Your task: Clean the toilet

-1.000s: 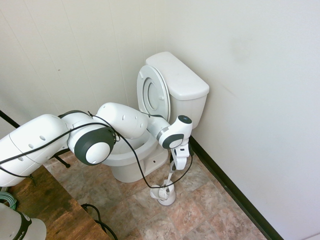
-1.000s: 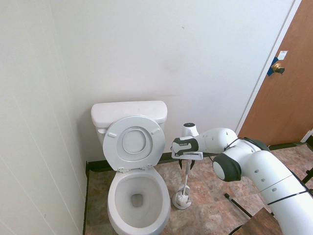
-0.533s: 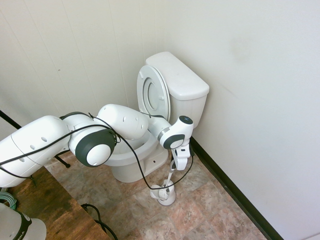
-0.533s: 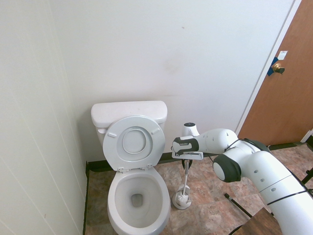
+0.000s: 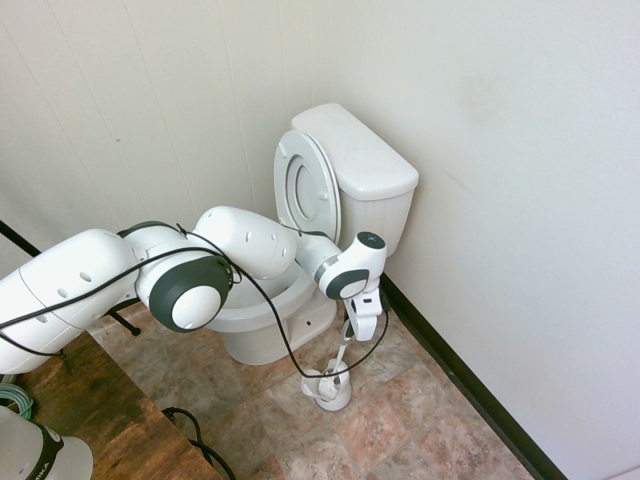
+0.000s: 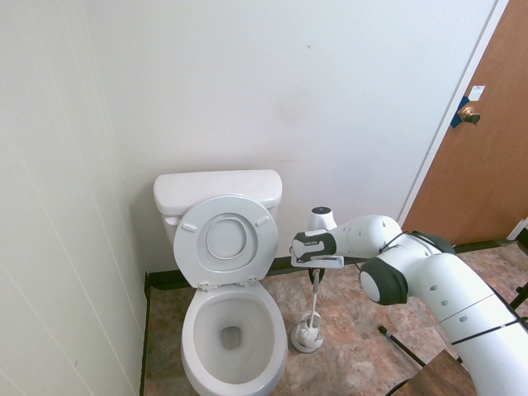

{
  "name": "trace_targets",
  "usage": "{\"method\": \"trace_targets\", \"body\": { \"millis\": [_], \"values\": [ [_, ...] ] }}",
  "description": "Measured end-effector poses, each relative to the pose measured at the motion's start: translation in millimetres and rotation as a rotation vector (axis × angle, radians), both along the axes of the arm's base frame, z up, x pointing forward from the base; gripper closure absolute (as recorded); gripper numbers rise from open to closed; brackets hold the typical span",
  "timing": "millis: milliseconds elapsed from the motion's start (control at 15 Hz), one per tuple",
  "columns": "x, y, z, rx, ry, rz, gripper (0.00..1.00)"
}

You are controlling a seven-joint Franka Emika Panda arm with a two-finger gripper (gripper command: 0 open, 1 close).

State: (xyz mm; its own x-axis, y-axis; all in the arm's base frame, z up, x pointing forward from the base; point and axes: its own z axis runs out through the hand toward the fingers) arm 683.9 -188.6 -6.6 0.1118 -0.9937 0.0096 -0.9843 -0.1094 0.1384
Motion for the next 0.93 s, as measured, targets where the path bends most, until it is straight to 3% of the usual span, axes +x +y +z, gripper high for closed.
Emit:
{"method": "trace_targets", "body": {
  "millis": [467, 933],
  "values": [
    [-38, 15, 26, -0.016, -0.012, 0.059, 1.0],
    [-79, 9, 129, -0.025, -0.017, 0.135, 1.0]
  ]
}}
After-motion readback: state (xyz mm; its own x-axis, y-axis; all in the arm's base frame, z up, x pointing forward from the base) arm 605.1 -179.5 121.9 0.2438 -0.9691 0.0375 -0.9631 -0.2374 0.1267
